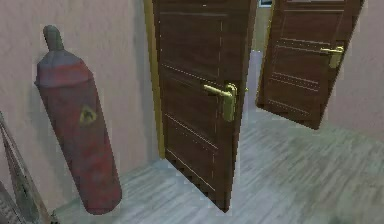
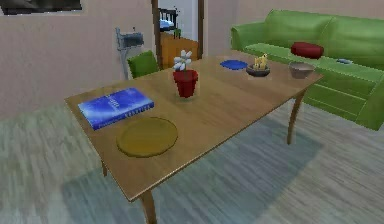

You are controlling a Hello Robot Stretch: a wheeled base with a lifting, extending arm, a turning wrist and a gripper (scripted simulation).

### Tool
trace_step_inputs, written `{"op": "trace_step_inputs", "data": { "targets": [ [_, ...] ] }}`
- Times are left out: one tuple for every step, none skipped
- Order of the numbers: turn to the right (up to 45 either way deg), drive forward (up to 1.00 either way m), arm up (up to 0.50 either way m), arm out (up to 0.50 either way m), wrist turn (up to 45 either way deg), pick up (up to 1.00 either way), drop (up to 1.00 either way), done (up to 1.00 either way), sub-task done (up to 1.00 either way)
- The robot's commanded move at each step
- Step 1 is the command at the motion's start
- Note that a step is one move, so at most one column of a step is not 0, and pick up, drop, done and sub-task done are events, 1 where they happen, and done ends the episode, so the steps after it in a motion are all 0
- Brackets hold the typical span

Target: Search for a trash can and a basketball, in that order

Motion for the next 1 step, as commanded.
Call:
{"op": "trace_step_inputs", "data": {
  "targets": [
    [0.0, 0.40, 0.00, 0.00, 0.0, 0.00, 0.00, 0.00, 0.00]
  ]
}}
